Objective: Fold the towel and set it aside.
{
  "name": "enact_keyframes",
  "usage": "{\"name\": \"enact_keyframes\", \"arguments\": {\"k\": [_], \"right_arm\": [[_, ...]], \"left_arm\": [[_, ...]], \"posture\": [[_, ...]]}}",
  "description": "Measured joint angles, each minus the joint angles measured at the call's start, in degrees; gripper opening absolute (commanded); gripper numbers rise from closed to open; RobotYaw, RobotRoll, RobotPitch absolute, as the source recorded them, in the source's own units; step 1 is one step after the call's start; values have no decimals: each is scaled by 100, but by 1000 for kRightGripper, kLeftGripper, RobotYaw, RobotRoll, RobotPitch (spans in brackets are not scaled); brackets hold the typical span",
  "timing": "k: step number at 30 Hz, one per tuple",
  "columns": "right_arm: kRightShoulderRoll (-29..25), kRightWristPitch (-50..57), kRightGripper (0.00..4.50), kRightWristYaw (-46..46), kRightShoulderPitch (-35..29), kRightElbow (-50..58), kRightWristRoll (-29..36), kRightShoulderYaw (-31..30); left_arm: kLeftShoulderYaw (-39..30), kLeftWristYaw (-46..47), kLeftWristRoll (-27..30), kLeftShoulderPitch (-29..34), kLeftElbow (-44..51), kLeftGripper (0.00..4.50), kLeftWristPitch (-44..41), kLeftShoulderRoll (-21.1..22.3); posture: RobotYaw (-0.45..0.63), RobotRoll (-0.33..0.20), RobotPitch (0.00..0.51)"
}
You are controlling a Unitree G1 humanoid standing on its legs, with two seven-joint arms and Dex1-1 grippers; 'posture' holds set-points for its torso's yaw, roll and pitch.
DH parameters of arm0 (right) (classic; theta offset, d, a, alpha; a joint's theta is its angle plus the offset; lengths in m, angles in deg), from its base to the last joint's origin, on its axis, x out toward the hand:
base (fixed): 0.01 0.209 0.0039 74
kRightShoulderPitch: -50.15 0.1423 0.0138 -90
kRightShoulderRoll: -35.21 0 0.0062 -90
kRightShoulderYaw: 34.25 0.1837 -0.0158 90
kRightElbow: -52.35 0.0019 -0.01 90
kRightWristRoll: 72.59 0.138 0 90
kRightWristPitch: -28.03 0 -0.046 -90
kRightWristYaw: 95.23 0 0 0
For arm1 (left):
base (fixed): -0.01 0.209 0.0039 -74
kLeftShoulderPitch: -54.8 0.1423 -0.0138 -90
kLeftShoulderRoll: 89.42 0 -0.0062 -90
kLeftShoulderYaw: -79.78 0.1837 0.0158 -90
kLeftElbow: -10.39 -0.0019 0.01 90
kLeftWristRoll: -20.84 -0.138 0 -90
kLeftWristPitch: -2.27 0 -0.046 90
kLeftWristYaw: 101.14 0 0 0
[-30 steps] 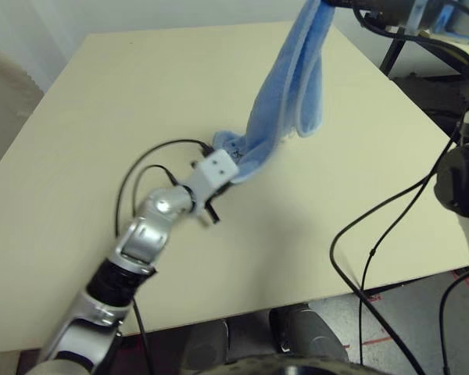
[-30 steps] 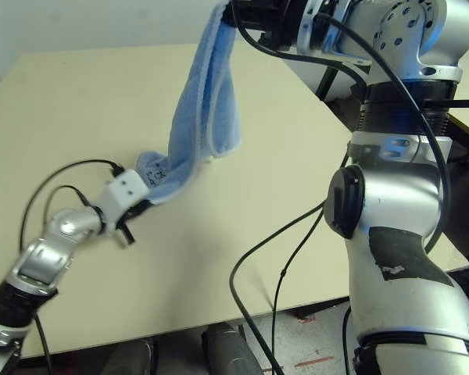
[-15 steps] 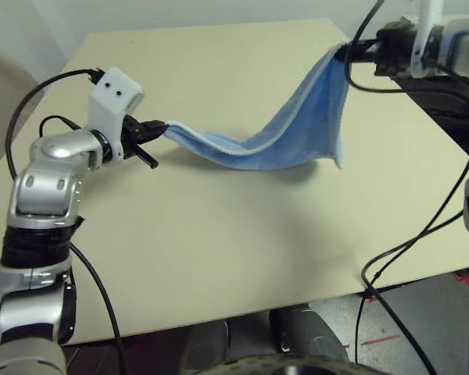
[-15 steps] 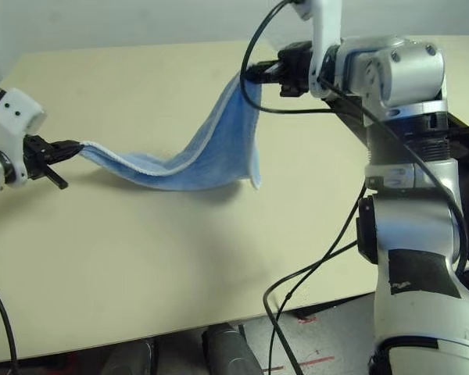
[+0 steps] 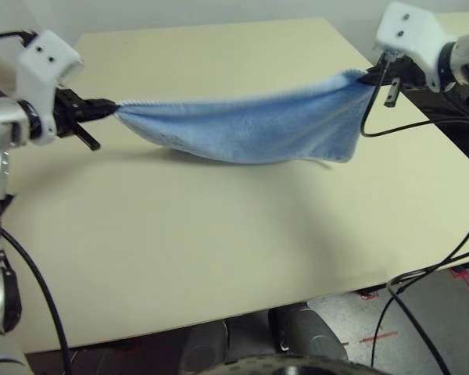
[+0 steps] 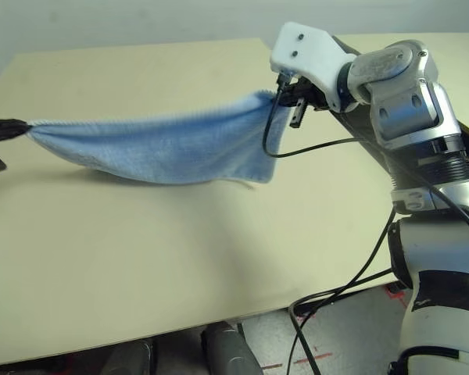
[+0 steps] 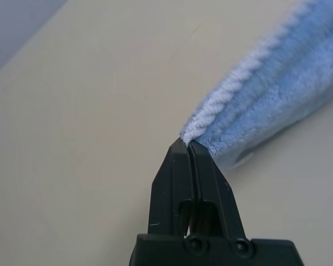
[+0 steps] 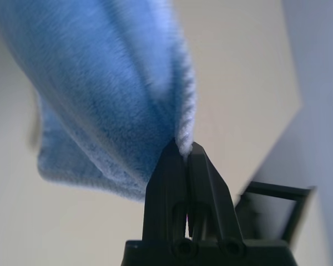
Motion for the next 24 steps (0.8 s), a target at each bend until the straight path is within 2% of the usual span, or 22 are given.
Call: {"name": "enact_keyframes", "arguments": {"k": [7,10,13,15,18,24], "right_arm": [[420,-867,0,-344,581,-813,-425,20],[682,-952,0,-741,849,-1169,-538,93],[882,-688,0,-962,1057,-1351,-473,321],[968,-195,0,-806,1099,-1358,-268,526],[919,489,0,73,984,-1057,145,669],[343,1597,0,1980,241,259,1015,774]], "left_arm": [[293,-366,-344,-811,-1052,45,827,208],[364,-195,-593,-1304,-1515,45,1256,203],[452,-166,-786,-1434,-1702,45,1583,205],[534,-358,-830,-1416,-1780,45,1688,205],[622,-918,-812,-1249,-1729,45,1728,388],[532,-2488,-236,-21,-754,45,1734,1097]], "posture": [[-98,0,52],[-100,0,51],[-104,0,49],[-109,0,47],[-119,0,44],[-119,0,43]]}}
